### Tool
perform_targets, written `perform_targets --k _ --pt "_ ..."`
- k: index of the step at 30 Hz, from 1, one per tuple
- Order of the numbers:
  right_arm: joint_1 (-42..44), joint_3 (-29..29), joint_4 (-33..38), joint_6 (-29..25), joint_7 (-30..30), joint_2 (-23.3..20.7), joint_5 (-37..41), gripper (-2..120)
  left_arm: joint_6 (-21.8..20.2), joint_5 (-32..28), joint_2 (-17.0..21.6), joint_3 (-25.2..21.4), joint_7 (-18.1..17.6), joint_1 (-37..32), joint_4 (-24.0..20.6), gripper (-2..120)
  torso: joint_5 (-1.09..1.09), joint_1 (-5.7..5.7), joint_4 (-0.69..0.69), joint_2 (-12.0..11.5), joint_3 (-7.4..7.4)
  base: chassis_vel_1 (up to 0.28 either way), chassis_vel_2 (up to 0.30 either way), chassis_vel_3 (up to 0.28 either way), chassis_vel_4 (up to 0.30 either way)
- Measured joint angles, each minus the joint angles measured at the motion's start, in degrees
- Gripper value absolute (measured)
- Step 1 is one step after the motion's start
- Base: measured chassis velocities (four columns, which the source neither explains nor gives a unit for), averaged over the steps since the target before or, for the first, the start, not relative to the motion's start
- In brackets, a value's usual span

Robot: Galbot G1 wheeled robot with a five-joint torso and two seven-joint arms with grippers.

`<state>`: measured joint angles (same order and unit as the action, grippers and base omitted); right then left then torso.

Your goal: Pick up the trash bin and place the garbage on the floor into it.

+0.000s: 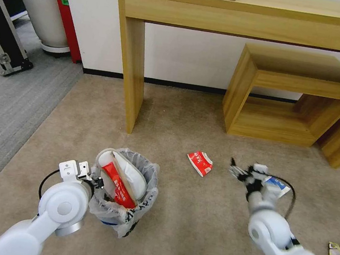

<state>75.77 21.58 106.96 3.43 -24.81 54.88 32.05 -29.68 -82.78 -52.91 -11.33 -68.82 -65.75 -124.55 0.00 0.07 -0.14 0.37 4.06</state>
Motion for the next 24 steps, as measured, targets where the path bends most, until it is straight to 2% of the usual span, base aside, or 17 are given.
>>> perform_targets --k 3,5,7,8,11,12,13,16,20,24 --pt "6.74 6.03 2.95 -2.43 2.35 2.8 -4.02 100 -0.34 0.3 0.14 0.95 0.16 0.41 -0.01 0 -0.01 0.0 0.01 0.0 0.01 0.0 0.0 0.0 0.0" --pt "6.86 6.16 3.02 -2.52 2.43 2.89 -4.13 100 -0.36 0.29 0.14 1.0 0.16 0.43 -0.02 0 -0.01 0.0 0.01 0.0 0.01 0.0 0.0 0.0 0.0" --pt "11.16 10.41 5.2 -5.66 4.54 8.33 -8.86 100 -0.56 0.23 0.1 1.47 0.29 0.86 -0.25 0 -0.02 0.0 0.02 0.0 0.01 0.0 0.0 0.0 0.0" --pt "11.16 10.41 5.2 -5.66 4.54 8.33 -8.86 100 -0.56 0.23 0.1 1.47 0.29 0.86 -0.25 0 -0.02 0.0 0.02 0.0 0.01 0.0 0.0 0.0 0.0" --pt "14.14 12.65 6.79 -7.96 6.54 14.81 -13.86 100 -0.7 0.17 0.07 1.71 0.36 0.94 -0.79 0 0.02 0.0 0.0 0.0 0.01 0.0 0.0 0.0 0.0" --pt "14.14 12.65 6.79 -7.96 6.54 14.81 -13.86 100 -0.7 0.17 0.07 1.71 0.36 0.94 -0.79 0 0.02 0.0 0.0 0.0 0.01 0.0 0.0 0.0 0.0" --pt "15.5 13.67 7.19 -9.87 7.99 18.0 -17.41 100 -0.77 0.17 0.07 1.72 0.37 0.94 -1.2 0 -0.02 0.0 0.0 0.0 0.0 0.0 0.0 0.0 0.0" --pt "17.59 14.2 7.01 -12.93 9.7 21.95 -22.27 100 -0.95 0.12 0.13 1.29 0.37 0.65 -1.91 0 -0.01 0.0 0.0 0.0 0.0 0.0 0.0 0.0 0.0" --pt "18.84 13.91 7.36 -15.23 11.32 24.68 -24.65 100 -1.05 0.17 0.26 0.83 0.37 -0.1 -2.55 0 0.0 0.0 0.01 0.0 0.0 0.0 0.0 0.0 0.0" --pt "18.95 13.69 7.84 -15.66 11.76 25.4 -24.85 100 -1.07 0.2 0.26 0.69 0.36 -0.3 -2.86 0 -0.01 0.0 0.02 0.0 0.0 0.0 0.0 0.0 0.0"
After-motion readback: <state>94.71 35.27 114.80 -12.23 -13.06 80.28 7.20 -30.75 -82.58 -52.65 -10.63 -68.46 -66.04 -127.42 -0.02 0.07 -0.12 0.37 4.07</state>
